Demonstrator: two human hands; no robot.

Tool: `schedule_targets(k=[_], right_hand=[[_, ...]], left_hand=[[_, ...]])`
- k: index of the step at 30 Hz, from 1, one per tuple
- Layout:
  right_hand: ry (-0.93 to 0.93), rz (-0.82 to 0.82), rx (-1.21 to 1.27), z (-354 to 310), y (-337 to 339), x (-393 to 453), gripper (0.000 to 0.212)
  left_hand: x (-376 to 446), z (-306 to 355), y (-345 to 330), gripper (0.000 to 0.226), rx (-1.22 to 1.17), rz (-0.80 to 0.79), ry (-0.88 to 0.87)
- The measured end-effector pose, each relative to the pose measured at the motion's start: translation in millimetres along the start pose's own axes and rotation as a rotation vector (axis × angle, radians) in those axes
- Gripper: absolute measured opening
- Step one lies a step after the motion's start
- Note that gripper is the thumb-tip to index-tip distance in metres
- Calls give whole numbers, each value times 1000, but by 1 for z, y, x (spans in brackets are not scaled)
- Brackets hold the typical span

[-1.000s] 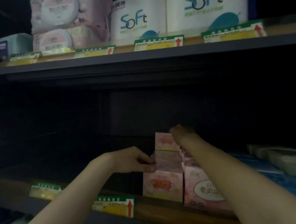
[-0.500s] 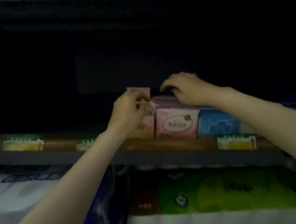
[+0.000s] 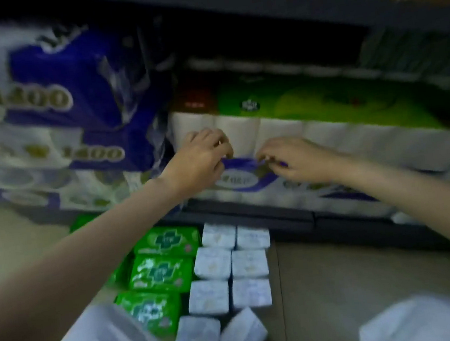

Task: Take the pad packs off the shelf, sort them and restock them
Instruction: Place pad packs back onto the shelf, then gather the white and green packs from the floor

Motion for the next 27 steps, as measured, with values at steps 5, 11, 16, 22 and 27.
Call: schedule_targets(k=[5,11,16,22,27], right_hand=[[-5,-443,-30,26,-178,-20,39],[14,-674,-99,27,-320,-57,55],[-27,-527,41,39,-338,-55,47],[-236,-268,425,51,-328,-57,58],[-212,-386,395,70,-359,-65,86]], left_hand=[[-72,20,-113,30,25,-322,112],[-159,47,-219,51,22,-951,225],[-177,76,-263,59,-10,-1056,190],[-170,116,-297,70,38,-1074,181],[-171,114,-303,77,118,-1090,182]])
Point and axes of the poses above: each hand's wrist, its own x-axis towards the middle knuckle, its own y-axis out of the back of the hand, z = x × y, the point moved 10 cm from there along x, towards the middle knuckle, and after that the axes turned 2 degrees about x, right-handed, at the moved point
